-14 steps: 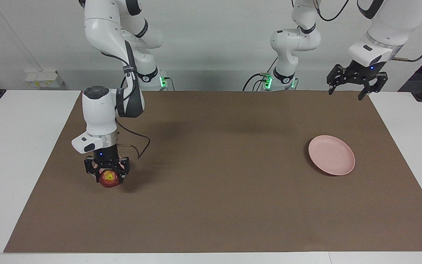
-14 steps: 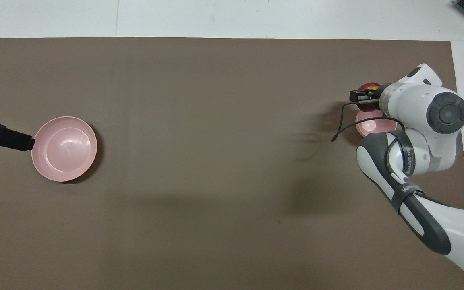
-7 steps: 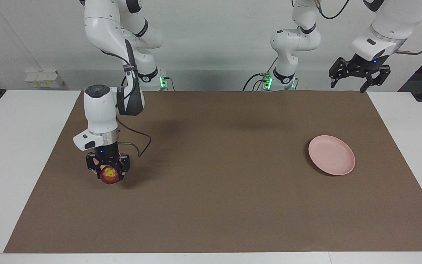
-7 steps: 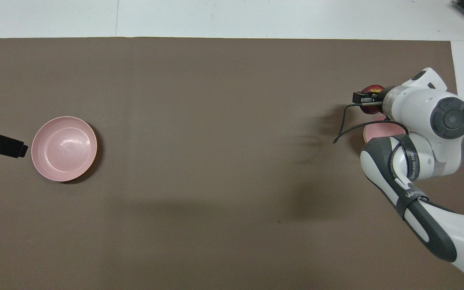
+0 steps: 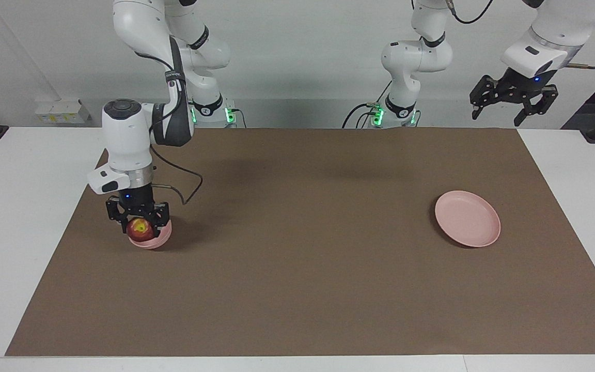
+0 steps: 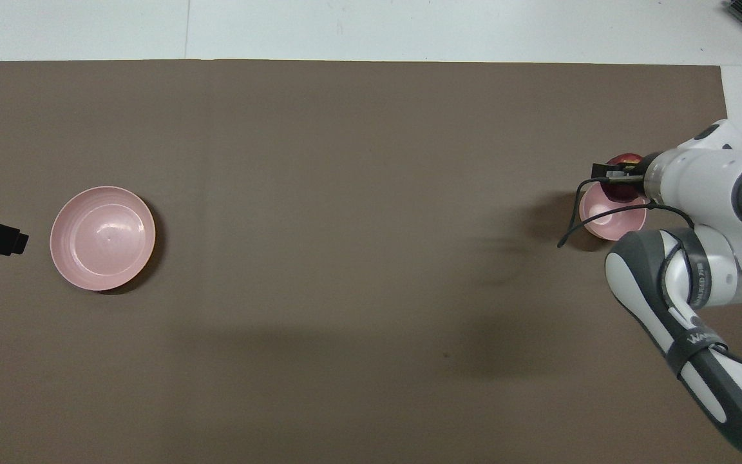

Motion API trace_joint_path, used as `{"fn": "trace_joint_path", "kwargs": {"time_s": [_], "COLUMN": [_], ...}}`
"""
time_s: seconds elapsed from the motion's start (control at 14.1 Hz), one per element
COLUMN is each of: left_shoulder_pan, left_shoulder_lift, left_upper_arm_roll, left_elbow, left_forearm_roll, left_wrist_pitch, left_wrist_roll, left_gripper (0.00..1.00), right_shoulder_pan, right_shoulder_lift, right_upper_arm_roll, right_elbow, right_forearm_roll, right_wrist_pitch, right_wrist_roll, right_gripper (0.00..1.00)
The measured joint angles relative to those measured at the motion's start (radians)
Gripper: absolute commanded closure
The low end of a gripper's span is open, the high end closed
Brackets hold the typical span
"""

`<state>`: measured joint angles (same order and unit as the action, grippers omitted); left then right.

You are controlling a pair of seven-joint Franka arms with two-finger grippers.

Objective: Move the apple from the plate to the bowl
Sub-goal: 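Lower the apple into the pink bowl and open the right gripper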

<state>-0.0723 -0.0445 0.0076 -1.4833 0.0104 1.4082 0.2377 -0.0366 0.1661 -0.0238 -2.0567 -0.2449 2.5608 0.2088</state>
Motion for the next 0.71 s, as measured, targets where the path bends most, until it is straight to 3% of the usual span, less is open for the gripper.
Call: {"fn": "trace_joint_path", "kwargs": {"time_s": [0.35,0.42,0.5,0.71], "left_shoulder_pan": [0.0,-0.001,-0.002,-0.008], "left_shoulder_lift": [-0.001,0.0,0.0,0.0], "left_upper_arm_roll": [0.007,0.007,0.007,0.006], "left_elbow": [-0.001,-0.001,-0.001,-0.001], "left_forearm_roll": [0.0,0.0,0.0,0.0], "left_wrist_pitch": [-0.004,-0.004,-0.004,-0.005], "left_wrist_roll": [-0.002,-0.002,-0.002,-0.002], "left_gripper": [0.0,0.0,0.0,0.0], "right_shoulder_pan": [-0.015,-0.015,-0.015,-0.021], "right_shoulder_lift": [-0.027,-0.025,-0.024,-0.026], "right_upper_arm_roll": [0.0,0.0,0.0,0.0], "right_elbow": [-0.169,-0.193,-0.205,-0.189], "right_forearm_roll": [-0.001,-0.002,-0.002,-0.005], "right_wrist_pitch": [0.157,0.188,0.2,0.201], "right_wrist_roll": [0.032,0.038,0.039,0.037], "right_gripper": [0.98,0.36,0.0,0.0]}}
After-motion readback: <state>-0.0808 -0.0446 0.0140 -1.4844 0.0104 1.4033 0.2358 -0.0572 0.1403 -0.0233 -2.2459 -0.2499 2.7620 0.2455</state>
